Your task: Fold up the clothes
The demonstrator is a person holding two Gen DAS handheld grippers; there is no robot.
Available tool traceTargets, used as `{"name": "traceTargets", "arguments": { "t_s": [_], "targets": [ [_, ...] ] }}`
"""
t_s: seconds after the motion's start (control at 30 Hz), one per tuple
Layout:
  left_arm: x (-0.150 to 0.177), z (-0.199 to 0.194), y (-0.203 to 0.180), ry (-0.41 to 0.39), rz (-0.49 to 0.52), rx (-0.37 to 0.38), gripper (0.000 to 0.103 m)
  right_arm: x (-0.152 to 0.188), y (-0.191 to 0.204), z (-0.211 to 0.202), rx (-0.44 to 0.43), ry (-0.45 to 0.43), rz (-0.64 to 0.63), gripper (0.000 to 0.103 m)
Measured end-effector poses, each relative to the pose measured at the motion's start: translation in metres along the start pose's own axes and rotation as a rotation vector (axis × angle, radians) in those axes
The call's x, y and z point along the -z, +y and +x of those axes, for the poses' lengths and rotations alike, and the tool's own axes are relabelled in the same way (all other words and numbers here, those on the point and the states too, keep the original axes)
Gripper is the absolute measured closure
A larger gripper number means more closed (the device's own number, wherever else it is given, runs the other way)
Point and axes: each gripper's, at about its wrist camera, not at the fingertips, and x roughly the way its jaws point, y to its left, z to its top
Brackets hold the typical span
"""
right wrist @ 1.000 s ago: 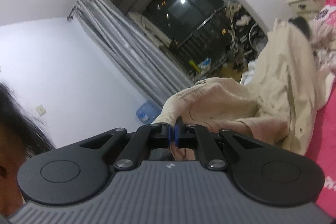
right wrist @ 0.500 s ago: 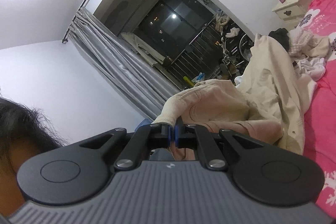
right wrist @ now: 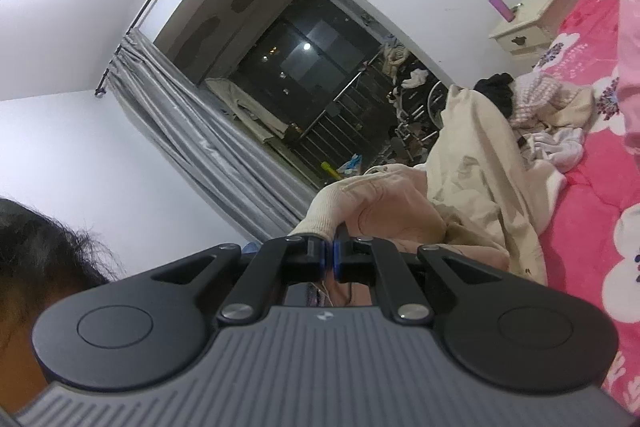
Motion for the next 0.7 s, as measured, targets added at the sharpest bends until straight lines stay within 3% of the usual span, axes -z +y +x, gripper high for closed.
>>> {"name": "traceTargets", "arguments": {
  "t_s": [0.3, 0.53, 0.6, 0.7],
  "targets": [
    [-0.005, 0.021, -0.013, -0.013, 0.118, 0.108, 0.009, -0.002, -0.007, 0.005, 0.013, -0.003, 0.015, 0.100],
    [-0.012, 0.033, -0.023, -0.097, 0.199, 0.084, 0.011, -0.001, -0.007, 0.011, 0.030, 0.009, 0.000, 0.100],
    [-0.016, 0.037, -0.023, -0.111, 0.194, 0.075, 0.022, -0.001, -0.005, 0.011, 0.049, 0.006, -0.023, 0.100],
    [-0.022, 0.041, -0.017, -0.102, 0.130, 0.083, 0.058, 0.001, 0.003, 0.009, 0.093, -0.002, -0.086, 0.100]
  ]
}}
